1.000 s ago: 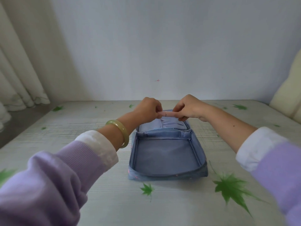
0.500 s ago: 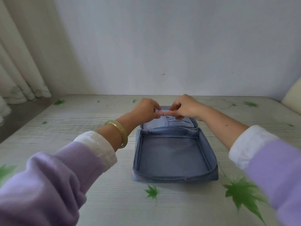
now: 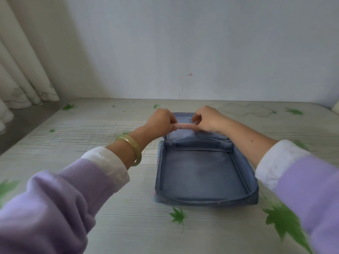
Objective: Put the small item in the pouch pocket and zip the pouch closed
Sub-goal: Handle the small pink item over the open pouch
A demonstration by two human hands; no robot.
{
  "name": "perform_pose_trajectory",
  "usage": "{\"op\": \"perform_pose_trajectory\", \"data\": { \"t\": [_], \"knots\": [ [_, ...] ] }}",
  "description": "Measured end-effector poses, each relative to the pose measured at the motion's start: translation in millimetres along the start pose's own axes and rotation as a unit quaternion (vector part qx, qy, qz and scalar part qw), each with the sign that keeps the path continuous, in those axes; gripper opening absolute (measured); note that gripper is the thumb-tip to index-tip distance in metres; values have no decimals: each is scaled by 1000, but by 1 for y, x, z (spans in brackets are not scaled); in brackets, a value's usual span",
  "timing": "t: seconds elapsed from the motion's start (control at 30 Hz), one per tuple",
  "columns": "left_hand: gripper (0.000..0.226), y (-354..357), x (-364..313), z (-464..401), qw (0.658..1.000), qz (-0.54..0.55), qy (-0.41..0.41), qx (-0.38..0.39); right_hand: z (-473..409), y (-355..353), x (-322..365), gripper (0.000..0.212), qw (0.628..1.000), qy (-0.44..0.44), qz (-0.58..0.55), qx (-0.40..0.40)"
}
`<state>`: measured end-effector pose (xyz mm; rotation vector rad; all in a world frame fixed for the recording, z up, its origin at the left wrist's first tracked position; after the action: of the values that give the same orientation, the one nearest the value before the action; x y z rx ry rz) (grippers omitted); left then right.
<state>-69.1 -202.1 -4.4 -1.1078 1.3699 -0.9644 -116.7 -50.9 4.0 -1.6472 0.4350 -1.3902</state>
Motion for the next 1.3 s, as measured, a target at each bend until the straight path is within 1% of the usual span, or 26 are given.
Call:
{"op": "perform_pose_trajectory", "data": {
  "t": [0.1, 0.17, 0.3, 0.43, 0.6, 0.73, 0.8, 0.87, 0.9, 1.03, 1.3],
  "knots": [
    [15, 0, 7, 1, 1000, -3, -11, -5, -4, 2, 1, 22, 999, 2, 11, -31],
    [16, -1, 11, 2, 1000, -4, -14, -3, -6, 5, 3, 19, 999, 15, 18, -34],
    [16, -2, 15, 3, 1000, -13, -17, 2, -3, 9, 7, 25, 997, 47, 52, -31],
    [16, -1, 16, 3, 1000, -17, -18, 7, 0, 11, 8, 38, 995, 57, 78, -30],
    [18, 1, 13, 3, 999, -28, -12, 13, 0, 13, 7, 31, 994, 62, 86, -25],
    [18, 2, 10, 2, 999, -43, -8, 17, -2, 16, 5, 30, 995, 61, 69, -35],
    [19, 2, 8, 2, 999, -47, -5, 19, -4, 18, 5, 24, 996, 58, 60, -36],
    [21, 4, 5, 2, 999, -45, -3, 20, -6, 18, 6, 8, 996, 52, 59, -41],
    [22, 5, 4, 1, 999, -43, -2, 21, -6, 17, 7, 4, 996, 48, 59, -44],
    [23, 6, -3, 0, 999, -35, 5, 21, -5, 17, 8, 9, 996, 41, 57, -48],
    [22, 10, -12, 0, 998, -58, 24, 27, -4, 16, 9, 17, 997, 29, 51, -52]
  ]
}}
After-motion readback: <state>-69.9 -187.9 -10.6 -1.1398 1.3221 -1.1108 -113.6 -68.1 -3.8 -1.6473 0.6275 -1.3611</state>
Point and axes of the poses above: each hand's wrist, its own z-axis away from the middle knuckle, its own y-axis out of the palm, x = y × z, the point moved 3 cm from there along -z, towards the middle knuckle, and after that the axes turned 14 degrees about -z, right-handed, at the moved point
